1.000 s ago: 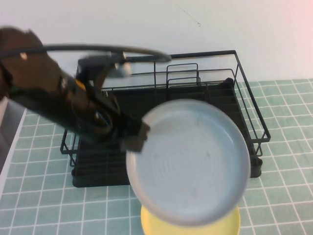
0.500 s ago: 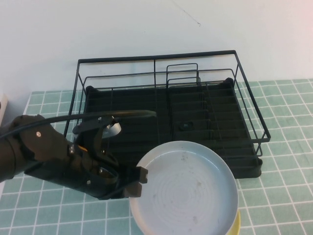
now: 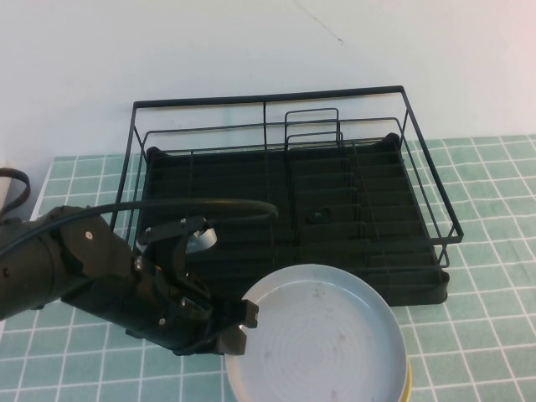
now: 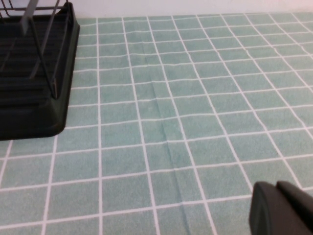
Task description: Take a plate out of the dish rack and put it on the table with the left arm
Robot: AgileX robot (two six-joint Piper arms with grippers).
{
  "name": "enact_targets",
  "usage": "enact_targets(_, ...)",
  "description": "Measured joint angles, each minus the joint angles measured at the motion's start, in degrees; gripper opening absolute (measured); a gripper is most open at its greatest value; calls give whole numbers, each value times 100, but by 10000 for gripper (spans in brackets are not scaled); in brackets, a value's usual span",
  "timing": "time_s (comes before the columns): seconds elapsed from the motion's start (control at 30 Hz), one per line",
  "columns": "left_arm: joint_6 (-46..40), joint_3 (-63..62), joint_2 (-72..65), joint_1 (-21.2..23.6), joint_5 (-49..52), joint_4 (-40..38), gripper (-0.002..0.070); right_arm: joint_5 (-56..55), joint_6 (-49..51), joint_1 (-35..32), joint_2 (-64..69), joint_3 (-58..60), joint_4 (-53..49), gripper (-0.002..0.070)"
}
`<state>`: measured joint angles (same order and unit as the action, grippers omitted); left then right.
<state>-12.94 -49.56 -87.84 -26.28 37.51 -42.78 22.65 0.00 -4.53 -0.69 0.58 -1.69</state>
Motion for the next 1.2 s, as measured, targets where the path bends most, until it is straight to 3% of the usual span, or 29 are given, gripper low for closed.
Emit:
enact_targets(0.23, -191, 0, -64, 0, -14, -107, 64, 0, 0, 0, 0, 0, 0, -2)
enact_targets(0.43, -263, -11, -64, 0, 36, -165, 300, 0, 0, 0, 0, 0, 0, -2)
enact_targets(0.63, -273, -271, 98, 0, 164, 57, 398, 0, 0, 0, 0, 0, 0, -2)
enact_targets(0.8, -87, -728, 683, 0, 256, 829, 364, 0, 0, 0, 0, 0, 0, -2)
enact_targets(1.03, 160, -1123, 2023, 0, 390, 1973, 132, 0, 0, 0, 0, 0, 0, -2)
enact_targets(1.2, 422, -1122, 3150, 0, 587, 2537, 52, 0, 0, 0, 0, 0, 0, -2)
